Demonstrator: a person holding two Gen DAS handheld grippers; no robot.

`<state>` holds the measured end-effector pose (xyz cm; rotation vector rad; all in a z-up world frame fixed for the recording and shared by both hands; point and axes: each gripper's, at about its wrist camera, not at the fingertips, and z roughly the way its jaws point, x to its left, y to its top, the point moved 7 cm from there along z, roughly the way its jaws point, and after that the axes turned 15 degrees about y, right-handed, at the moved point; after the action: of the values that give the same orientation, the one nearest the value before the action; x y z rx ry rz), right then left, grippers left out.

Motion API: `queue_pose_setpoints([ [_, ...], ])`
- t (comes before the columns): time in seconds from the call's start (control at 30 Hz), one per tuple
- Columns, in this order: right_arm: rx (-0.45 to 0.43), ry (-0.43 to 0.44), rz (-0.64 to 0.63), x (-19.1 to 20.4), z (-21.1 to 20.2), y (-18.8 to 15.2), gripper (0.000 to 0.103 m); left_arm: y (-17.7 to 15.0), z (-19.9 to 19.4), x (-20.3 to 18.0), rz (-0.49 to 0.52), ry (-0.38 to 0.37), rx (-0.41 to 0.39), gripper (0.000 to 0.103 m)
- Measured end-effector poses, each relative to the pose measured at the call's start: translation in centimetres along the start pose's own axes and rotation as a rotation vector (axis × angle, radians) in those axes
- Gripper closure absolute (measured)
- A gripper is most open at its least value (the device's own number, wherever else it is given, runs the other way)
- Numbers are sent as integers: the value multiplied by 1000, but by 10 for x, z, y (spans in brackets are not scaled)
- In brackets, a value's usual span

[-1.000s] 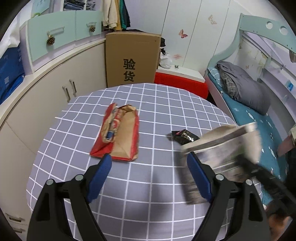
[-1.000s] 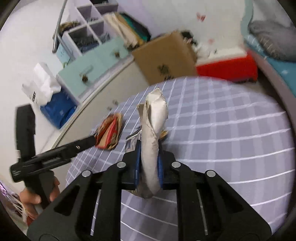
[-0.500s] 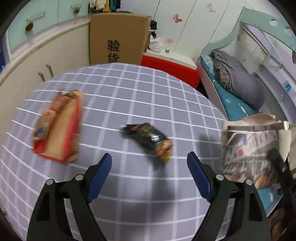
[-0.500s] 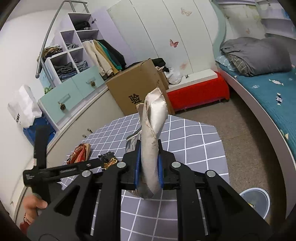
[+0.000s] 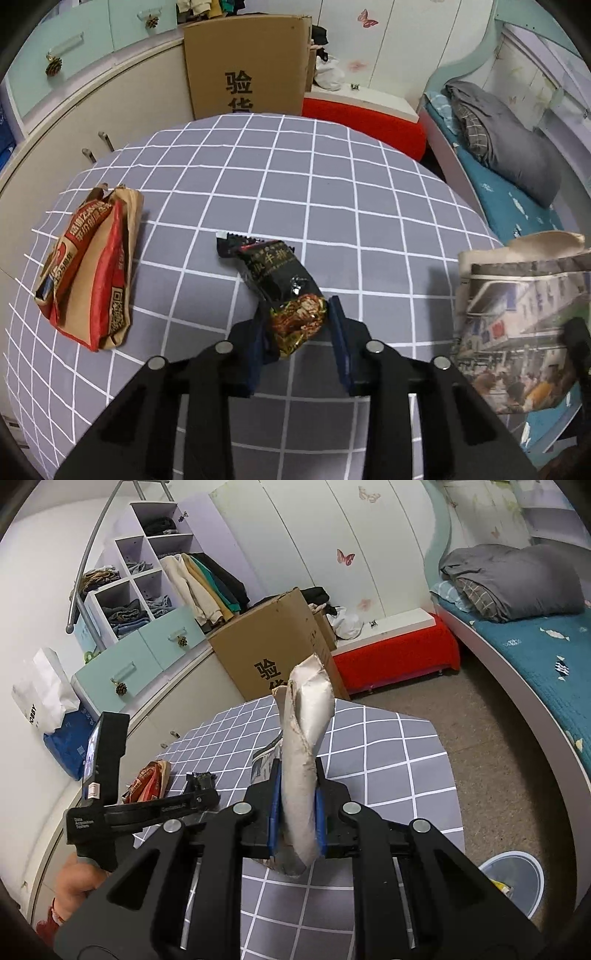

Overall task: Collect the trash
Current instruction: 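Grasp the newspaper bag with the right tool while the left tool grasps the black snack packet, then carry bag and snack packet over the bucket and open both tools to drop them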

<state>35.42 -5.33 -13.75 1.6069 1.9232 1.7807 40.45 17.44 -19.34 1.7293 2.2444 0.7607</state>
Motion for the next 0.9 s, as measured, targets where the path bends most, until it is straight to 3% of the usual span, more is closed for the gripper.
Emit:
queue_pose_setpoints([
  [0.27, -44, 26, 32, -7, -29, 4, 87, -14, -56, -21, 46, -90, -101, 73],
  [0.47, -133, 0, 52, -25, -94, 9, 87, -37, -120, -68, 136, -185, -203, 73],
  [0.67, -244, -129, 64, -63, -184, -4, 87, -81, -160, -147, 255, -312, -226, 73],
  [0.9, -306, -336, 106, -123, -269, -44, 87, -146, -165, -259, 405, -438, -156, 73],
])
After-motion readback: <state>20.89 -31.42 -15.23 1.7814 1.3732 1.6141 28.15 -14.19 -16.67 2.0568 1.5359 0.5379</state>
